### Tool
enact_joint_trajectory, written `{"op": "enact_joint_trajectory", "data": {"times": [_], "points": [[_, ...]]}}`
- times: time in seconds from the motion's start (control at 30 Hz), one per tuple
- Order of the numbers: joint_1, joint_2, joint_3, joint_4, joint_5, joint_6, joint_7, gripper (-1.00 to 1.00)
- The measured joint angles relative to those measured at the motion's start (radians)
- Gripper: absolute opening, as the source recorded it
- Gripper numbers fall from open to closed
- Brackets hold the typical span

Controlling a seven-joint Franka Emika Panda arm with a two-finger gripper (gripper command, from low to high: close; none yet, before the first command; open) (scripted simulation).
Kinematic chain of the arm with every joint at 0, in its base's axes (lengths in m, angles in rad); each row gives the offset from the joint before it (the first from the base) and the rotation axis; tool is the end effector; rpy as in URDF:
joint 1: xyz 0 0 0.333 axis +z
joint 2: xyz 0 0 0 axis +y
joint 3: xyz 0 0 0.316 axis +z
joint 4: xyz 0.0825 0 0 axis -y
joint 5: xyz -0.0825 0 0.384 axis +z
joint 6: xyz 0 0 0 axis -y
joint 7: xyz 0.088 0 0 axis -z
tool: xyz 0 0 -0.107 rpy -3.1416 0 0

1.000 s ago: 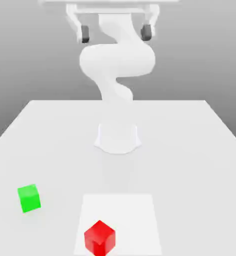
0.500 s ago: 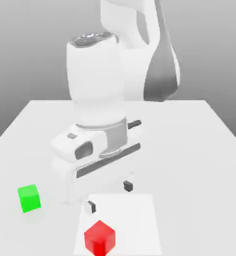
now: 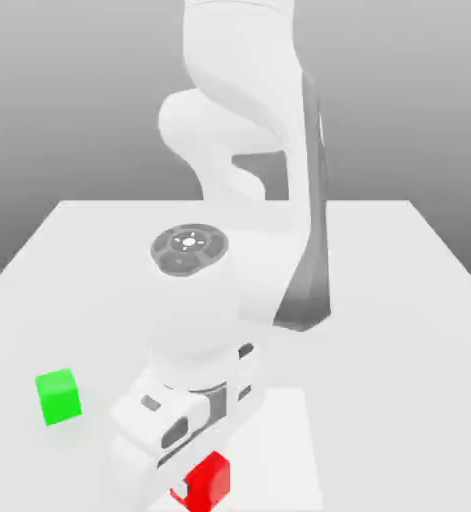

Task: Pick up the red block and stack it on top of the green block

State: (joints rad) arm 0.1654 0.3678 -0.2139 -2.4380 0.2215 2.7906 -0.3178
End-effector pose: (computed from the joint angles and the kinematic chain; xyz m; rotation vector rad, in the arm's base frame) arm 0.4806 -0.0401 0.1591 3.1386 0.1175 0.0005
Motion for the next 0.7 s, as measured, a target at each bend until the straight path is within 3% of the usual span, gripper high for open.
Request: {"op": "enact_joint_trajectory", "data": {"times": [0.2, 0.47, 0.7], "points": [[-0.009, -0.188, -0.111, -0.062, -0.113, -0.122, 0.061, -1.00], [-0.311, -0.392, -0.299, -0.227, -0.255, -0.147, 0.063, -1.00], [-0.322, -0.279, -0.255, -0.238, -0.103, -0.035, -0.060, -1.00]]}}
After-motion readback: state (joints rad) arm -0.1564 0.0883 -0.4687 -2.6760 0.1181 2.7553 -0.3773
